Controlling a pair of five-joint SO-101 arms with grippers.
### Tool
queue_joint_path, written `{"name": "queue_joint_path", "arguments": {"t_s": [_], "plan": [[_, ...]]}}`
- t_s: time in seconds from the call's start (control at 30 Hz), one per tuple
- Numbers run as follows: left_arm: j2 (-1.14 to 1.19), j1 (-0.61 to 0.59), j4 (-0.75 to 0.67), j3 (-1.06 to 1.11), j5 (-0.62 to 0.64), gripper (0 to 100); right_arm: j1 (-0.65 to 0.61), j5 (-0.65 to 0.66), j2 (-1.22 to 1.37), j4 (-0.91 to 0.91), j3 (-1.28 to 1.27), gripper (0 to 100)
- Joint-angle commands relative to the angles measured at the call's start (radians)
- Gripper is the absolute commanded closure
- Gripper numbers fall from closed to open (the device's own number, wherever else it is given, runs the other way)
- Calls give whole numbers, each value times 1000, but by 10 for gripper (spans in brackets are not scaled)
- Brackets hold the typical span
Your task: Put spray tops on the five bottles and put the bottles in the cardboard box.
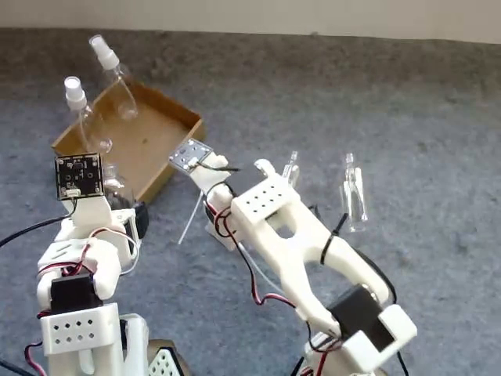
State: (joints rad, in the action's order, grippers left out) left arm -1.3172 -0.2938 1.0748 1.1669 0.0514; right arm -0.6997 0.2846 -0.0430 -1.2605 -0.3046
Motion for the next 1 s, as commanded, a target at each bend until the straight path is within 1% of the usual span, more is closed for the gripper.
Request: {"name": "queue_joint_path", "arguments": {"t_s": [0.0,0.17,0.57,0.97], "plan": [[-16,-18,-28,-13,12,855,-28,17,44,4,99,833],[-16,-19,-28,-15,12,855,-76,18,139,5,159,833],[-18,-53,-55,-8,14,855,-74,18,418,5,364,833],[-18,-50,-55,-8,14,855,-77,18,590,4,410,833]]}}
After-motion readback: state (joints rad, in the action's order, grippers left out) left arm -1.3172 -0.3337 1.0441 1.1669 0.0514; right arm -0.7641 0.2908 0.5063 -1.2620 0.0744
